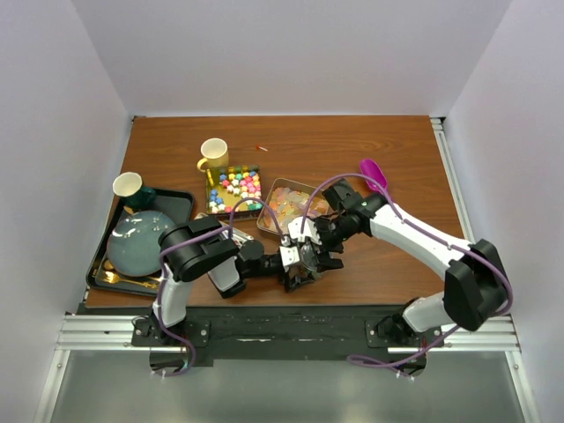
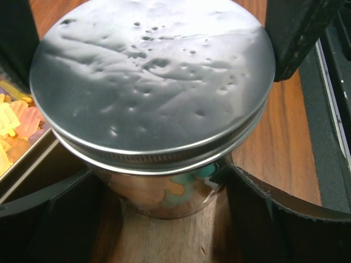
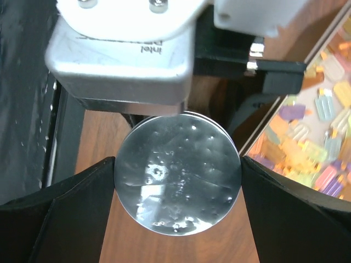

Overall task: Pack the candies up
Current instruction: Screw the bottle lid onto the packing bottle.

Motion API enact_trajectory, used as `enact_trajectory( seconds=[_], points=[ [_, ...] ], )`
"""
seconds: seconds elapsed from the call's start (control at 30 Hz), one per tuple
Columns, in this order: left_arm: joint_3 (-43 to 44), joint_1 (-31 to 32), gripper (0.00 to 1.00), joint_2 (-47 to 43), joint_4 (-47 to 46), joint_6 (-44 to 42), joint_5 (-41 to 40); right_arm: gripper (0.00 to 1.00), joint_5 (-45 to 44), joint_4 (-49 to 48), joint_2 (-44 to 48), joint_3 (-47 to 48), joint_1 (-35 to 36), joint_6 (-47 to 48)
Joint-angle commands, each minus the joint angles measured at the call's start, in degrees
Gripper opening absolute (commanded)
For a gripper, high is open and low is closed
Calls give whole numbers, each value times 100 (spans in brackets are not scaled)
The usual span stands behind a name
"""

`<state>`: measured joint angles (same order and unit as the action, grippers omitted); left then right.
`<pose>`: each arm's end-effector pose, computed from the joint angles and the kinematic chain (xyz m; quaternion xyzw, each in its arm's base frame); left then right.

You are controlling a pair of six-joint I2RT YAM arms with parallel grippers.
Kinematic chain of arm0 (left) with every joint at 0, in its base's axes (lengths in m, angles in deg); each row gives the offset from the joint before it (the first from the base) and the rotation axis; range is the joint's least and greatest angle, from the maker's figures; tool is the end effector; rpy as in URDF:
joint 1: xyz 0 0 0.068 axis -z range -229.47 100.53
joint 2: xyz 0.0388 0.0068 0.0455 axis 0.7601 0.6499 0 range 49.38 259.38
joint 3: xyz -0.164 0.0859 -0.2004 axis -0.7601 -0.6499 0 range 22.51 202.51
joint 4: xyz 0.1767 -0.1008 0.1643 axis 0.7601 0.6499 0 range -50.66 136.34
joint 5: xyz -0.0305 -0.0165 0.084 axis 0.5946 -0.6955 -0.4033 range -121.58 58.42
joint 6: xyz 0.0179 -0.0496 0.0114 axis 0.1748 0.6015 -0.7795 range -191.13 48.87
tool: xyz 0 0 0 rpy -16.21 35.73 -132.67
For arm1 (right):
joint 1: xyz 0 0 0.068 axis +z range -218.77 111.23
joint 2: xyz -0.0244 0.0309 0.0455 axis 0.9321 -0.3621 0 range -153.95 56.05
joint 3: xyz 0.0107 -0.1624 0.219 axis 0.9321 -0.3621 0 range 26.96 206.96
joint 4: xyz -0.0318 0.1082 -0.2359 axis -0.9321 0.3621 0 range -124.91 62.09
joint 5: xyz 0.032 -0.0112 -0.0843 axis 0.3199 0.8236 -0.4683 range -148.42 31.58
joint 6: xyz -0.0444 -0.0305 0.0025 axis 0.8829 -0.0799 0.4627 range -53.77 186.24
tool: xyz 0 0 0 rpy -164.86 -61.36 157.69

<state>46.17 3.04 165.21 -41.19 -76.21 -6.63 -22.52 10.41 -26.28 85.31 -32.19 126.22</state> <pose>0.1645 -0.2391 0.0826 0.4842 0.5975 -0.4014 0.4974 0.2037 0.1773 0.2342 -0.7354 0.5814 0.2622 0.2288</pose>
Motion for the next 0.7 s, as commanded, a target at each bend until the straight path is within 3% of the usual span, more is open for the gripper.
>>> enact_trajectory(
  seconds=[0.0, 0.2, 0.3, 0.33, 0.37, 0.4, 0.43, 0.67],
  points=[
    [-46, -30, 0, 229, 530, 25, -306, 66, -382, -498, 129, -473, -19, -1832],
    [-28, -30, 0, 229, 565, 25, -350, 65, -786, -858, 191, -728, -19, -2509],
    [103, -39, 0, 107, 1063, 25, -280, 65, -900, -893, 208, -755, -28, -2448],
    [165, -39, 25, 37, 1188, 25, -271, 66, -909, -893, 208, -746, -19, -2396],
    [165, -48, 41, -42, 1285, 16, -228, 66, -909, -867, 217, -737, -28, -2299],
    [157, -48, 65, -261, 1512, -1, -88, 66, -901, -815, 217, -711, -28, -2264],
    [130, -48, 100, -411, 1662, -2, -69, 67, -901, -788, 234, -667, -19, -2228],
    [-291, -145, 100, -2589, 3507, -317, 475, 81, -1059, -683, 287, -561, -28, -2175]
  ],
)
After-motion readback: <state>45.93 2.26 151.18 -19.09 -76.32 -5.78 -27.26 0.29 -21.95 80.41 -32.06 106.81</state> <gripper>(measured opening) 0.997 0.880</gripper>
